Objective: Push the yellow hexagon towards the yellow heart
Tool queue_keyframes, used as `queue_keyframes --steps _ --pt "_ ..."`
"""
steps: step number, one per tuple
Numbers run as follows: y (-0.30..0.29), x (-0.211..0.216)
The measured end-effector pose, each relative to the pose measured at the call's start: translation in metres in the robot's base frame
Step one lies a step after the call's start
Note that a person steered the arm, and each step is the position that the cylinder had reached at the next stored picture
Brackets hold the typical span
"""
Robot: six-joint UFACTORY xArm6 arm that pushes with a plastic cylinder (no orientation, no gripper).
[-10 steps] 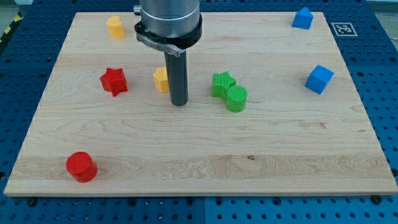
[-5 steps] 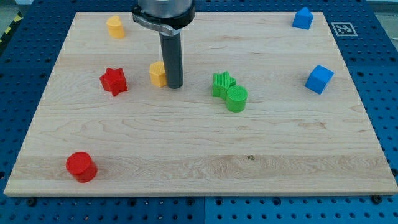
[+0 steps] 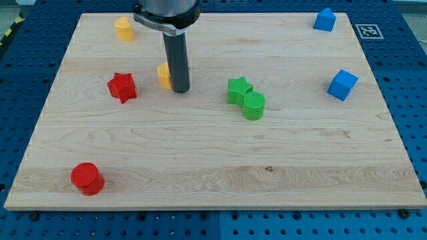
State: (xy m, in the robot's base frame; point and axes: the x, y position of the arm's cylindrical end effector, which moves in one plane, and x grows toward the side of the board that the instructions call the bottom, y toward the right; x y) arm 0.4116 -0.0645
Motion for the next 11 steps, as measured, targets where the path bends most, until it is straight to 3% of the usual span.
queue_keyframes --steps 7,11 --pt "-0.038 -0.022" --pt "-0.080 -0.108"
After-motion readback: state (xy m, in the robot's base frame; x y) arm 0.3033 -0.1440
